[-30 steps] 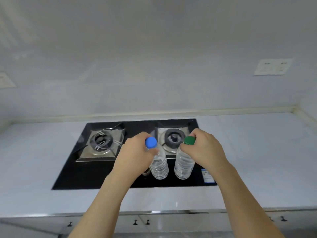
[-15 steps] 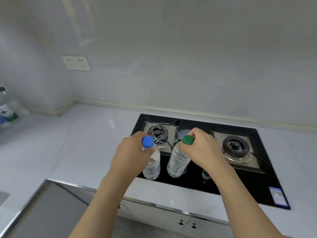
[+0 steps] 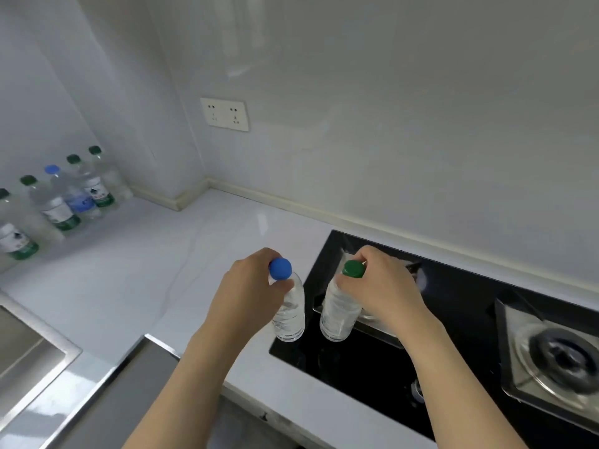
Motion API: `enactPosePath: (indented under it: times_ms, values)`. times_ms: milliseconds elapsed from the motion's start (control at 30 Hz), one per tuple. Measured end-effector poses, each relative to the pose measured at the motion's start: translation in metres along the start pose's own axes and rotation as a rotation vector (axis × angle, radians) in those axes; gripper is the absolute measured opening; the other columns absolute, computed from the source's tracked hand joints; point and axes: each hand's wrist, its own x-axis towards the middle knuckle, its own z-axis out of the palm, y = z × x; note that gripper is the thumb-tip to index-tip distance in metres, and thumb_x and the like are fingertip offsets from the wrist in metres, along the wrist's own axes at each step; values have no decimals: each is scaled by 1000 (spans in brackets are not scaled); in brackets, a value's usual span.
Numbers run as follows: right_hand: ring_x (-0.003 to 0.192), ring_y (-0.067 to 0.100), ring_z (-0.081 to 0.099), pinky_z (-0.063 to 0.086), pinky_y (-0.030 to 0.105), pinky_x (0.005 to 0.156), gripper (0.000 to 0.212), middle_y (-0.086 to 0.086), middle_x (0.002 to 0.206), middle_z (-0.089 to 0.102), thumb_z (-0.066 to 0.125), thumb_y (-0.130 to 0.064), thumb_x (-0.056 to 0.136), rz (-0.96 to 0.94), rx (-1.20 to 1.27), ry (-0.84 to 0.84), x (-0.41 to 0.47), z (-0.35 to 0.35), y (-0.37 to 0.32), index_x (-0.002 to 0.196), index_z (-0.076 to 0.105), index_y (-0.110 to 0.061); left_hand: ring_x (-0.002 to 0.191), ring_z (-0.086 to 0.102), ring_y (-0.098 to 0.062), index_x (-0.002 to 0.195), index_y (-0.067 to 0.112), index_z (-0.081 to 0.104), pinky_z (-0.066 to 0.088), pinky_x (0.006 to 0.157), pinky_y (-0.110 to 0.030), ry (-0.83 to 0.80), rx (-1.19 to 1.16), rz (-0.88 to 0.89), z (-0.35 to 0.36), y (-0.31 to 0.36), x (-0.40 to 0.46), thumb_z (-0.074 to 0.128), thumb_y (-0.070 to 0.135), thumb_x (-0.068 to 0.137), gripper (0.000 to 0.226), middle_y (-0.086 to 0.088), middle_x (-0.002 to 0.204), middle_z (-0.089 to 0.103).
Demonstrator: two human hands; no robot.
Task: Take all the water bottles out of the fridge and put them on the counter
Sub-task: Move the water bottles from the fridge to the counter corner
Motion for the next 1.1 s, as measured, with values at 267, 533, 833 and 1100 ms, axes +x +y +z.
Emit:
enactPosePath:
  times_ms: [267,533,833,1100]
  values:
    - [75,13,58,48,32,65,19,-10,80,60,64,-37,76,-56,80,-40,74,22,-34,87,52,-26,89,61,-11,101,26,60,50,72,-25,54,16,-27,-24,-22,69,70,23,84,20,10,93,64]
    - [81,11,58,50,32,72,19,-14,83,59,64,-39,78,-33,34,-69,139,72,-85,89,54,-28,92,61,-11,103,26,61,47,73,-24,35,-21,-48,-47,-77,143,71,23,83,22,9,97,65]
    - [85,17,58,50,32,73,19,-12,88,61,63,-37,79,-3,-24,-99,200,153,-178,91,56,-25,95,61,-13,108,24,60,49,79,-28,-8,-36,-42,-108,-177,218,72,24,84,27,8,101,65]
    - [83,17,58,48,32,71,20,-10,89,60,63,-37,81,-71,-60,-172,254,226,-271,95,55,-25,93,61,-16,110,24,60,48,75,-28,42,-3,-105,-170,-269,269,71,24,84,27,7,100,65]
